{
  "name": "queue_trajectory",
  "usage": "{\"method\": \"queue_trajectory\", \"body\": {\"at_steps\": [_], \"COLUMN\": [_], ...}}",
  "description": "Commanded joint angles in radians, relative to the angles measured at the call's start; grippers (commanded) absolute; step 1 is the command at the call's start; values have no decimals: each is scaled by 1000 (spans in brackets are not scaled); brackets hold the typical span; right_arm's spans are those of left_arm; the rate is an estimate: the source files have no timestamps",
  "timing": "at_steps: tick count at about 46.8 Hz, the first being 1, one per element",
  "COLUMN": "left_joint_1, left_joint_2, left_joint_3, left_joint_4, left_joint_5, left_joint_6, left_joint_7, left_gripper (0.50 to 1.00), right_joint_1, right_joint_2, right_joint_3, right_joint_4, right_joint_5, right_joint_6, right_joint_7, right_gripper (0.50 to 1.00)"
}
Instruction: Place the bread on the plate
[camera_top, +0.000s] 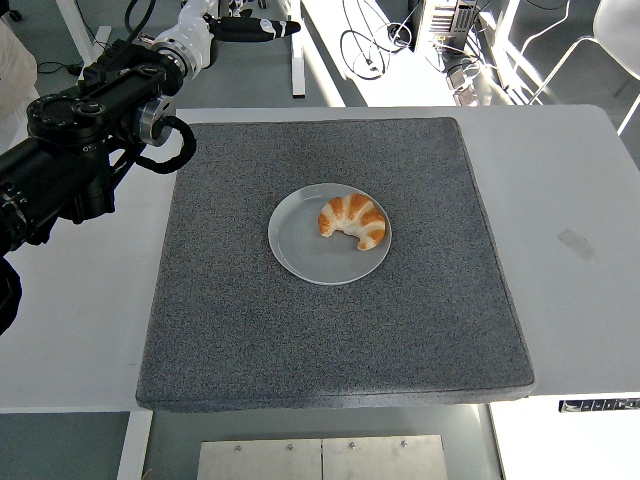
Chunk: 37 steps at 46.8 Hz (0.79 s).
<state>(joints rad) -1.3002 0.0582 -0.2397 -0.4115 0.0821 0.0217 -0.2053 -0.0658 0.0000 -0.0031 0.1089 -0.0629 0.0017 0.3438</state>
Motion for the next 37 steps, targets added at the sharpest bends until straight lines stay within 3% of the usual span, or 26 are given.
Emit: {"method": "queue_trajectory", "body": {"at_steps": [1, 9, 16, 22, 37], "left_joint_1": [42, 143, 209, 228, 285], "left_joint_2": [0, 8, 26, 22, 17], "left_joint_3": [-78, -236, -315, -332, -383], "left_joint_4": [0, 0, 37, 72, 72], "left_joint_5": [-41, -87, -87, -88, -116], "left_joint_6": [-23, -152, -258, -272, -336], "left_joint_7": [0, 1, -37, -72, -65], "left_gripper": [984, 984, 984, 984, 986], "right_joint_1": [0, 0, 3, 0, -6], "right_joint_2": [0, 0, 0, 0, 0], "right_joint_3": [0, 0, 9, 2, 2], "right_joint_4": [0, 0, 12, 2, 5], "right_joint_5": [0, 0, 0, 0, 0], "right_joint_6": [0, 0, 4, 1, 1], "right_joint_7": [0, 0, 0, 0, 0], "right_gripper": [1000, 1000, 1000, 1000, 1000]}}
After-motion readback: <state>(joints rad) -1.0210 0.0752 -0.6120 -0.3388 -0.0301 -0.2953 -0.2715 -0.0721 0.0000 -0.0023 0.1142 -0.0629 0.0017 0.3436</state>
